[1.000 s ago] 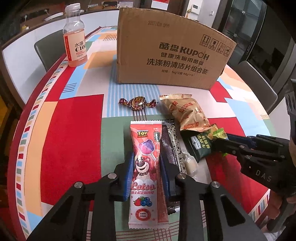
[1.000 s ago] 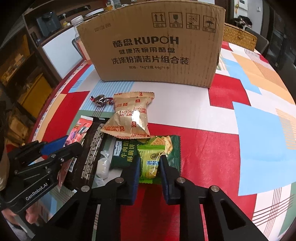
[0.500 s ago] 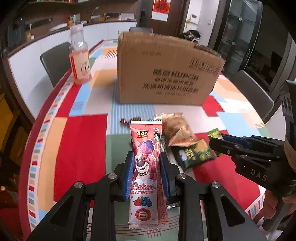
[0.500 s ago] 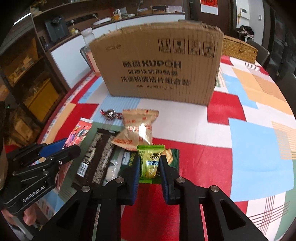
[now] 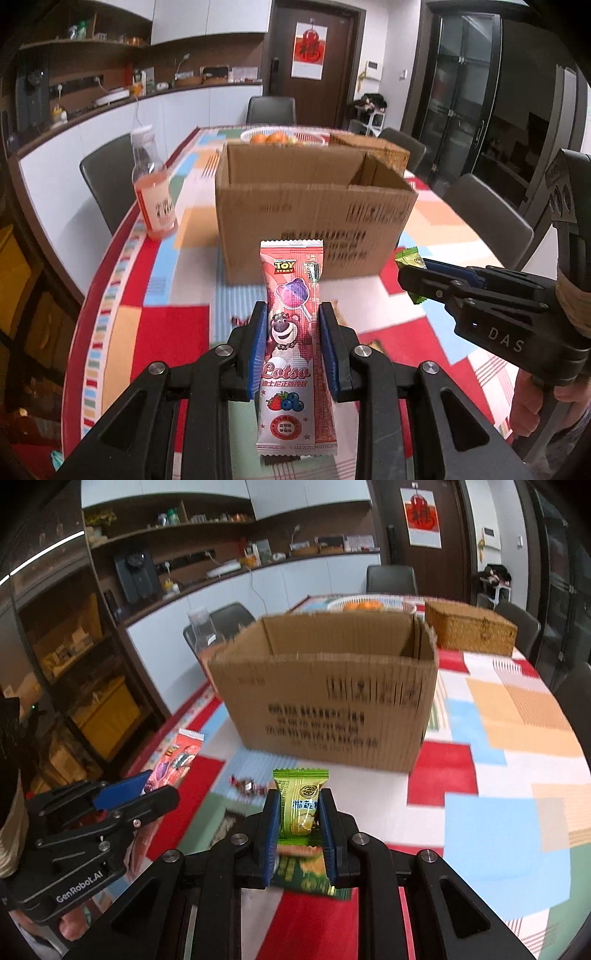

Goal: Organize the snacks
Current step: 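Carry the candy stick and green biscuit pack over the cardboard box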

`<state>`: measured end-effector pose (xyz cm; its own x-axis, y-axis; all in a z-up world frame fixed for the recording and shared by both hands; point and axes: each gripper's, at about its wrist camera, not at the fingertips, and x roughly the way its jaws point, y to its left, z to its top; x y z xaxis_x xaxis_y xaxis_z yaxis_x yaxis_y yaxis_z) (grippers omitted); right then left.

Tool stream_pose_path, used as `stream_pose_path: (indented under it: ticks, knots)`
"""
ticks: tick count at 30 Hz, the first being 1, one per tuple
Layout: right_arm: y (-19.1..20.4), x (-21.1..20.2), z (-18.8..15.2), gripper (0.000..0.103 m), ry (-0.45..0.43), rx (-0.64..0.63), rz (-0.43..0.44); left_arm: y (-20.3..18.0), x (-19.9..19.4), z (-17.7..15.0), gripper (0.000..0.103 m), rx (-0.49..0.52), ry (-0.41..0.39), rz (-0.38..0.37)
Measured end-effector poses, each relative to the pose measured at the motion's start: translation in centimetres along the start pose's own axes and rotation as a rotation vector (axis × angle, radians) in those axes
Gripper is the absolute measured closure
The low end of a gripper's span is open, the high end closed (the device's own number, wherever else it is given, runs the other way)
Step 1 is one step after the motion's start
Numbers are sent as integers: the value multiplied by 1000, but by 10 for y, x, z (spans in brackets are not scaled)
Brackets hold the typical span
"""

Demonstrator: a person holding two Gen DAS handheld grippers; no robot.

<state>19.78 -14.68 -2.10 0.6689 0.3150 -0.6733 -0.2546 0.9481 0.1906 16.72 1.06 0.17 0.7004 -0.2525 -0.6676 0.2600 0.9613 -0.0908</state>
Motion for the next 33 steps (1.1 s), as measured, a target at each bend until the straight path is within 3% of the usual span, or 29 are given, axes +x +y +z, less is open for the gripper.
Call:
stream_pose_path:
  ticks: [8, 25, 33]
  knots:
    - [-5, -13, 36, 81, -100, 3, 2, -7, -8, 35, 75, 24, -77, -1]
    - [-14, -11, 101, 81, -199, -5, -16, -10, -4, 111, 75, 79, -191, -1]
    - [-20, 1, 130, 81, -197, -16, -10, -8, 18, 144, 75, 95, -172, -16]
